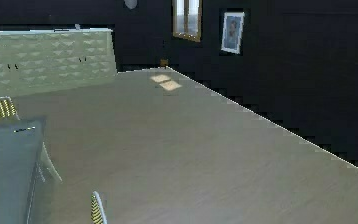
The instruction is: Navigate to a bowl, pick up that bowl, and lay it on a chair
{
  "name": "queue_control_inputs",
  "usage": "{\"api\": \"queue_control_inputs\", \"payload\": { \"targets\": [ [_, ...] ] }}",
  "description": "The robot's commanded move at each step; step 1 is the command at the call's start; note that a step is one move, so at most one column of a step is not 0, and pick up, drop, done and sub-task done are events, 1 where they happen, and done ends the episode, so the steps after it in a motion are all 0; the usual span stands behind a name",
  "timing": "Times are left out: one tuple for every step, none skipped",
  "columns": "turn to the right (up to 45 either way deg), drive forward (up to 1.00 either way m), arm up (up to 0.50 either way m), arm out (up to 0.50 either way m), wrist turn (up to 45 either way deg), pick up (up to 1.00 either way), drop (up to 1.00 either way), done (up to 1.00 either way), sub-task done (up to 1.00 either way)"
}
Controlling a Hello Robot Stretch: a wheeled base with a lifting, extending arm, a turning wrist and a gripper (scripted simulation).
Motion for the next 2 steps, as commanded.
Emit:
{"api": "queue_control_inputs", "payload": {
  "targets": [
    [-45.0, 0.0, 0.0, 0.0, 0.0, 0.0, 0.0, 0.0, 0.0],
    [45.0, 0.0, 0.0, 0.0, 0.0, 0.0, 0.0, 0.0, 0.0]
  ]
}}
